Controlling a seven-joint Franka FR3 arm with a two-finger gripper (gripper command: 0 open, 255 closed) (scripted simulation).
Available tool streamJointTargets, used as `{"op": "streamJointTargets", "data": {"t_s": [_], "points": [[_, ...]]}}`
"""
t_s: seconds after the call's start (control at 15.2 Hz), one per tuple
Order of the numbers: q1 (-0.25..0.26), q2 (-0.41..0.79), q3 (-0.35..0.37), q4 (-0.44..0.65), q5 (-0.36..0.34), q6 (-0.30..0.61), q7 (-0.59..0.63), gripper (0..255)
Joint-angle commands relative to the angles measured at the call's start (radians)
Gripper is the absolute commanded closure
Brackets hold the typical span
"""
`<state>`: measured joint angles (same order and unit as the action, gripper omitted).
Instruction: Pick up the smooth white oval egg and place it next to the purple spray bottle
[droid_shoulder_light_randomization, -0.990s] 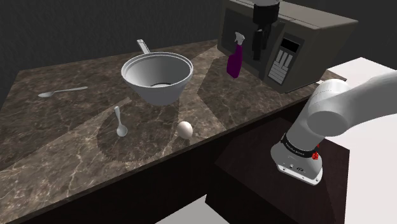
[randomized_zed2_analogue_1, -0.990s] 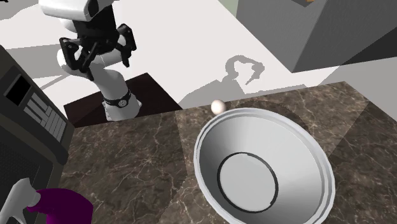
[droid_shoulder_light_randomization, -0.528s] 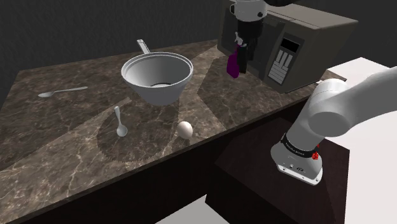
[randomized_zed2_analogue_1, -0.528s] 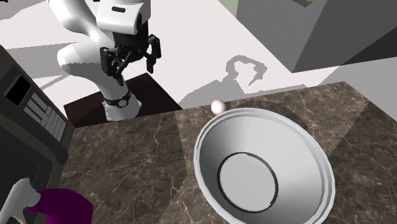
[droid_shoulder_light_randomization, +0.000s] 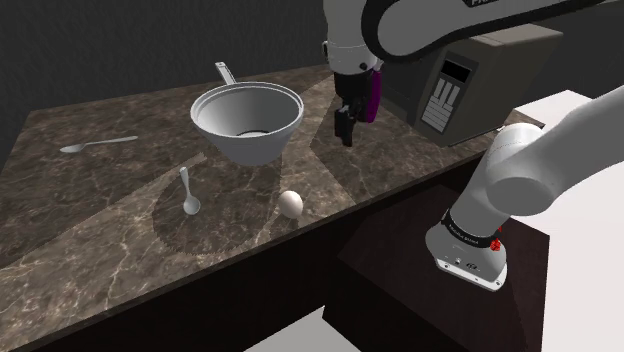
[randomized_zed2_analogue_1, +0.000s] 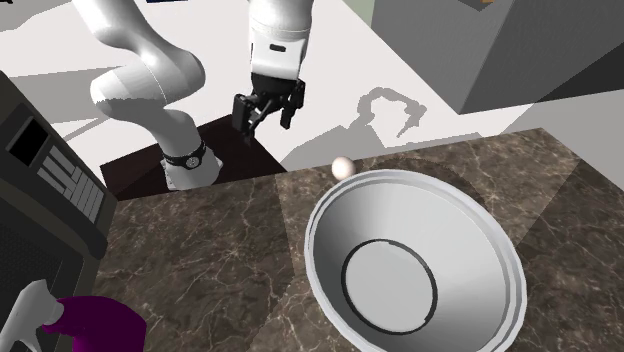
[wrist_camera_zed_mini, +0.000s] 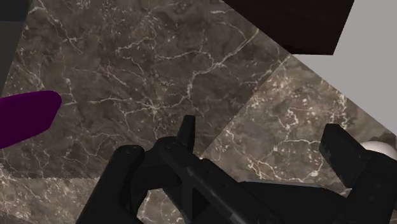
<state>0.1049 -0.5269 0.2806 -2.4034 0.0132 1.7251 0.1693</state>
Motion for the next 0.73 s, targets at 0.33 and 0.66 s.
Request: {"op": "streamJointTargets", "data": {"t_s": [0.33,0.66], "points": [[0.021,0.214,0.143,0.074,-0.026,0.128,0.178,0],[0.032,0.404,0.232,0.164,-0.106,0.195,0.327,0]]}}
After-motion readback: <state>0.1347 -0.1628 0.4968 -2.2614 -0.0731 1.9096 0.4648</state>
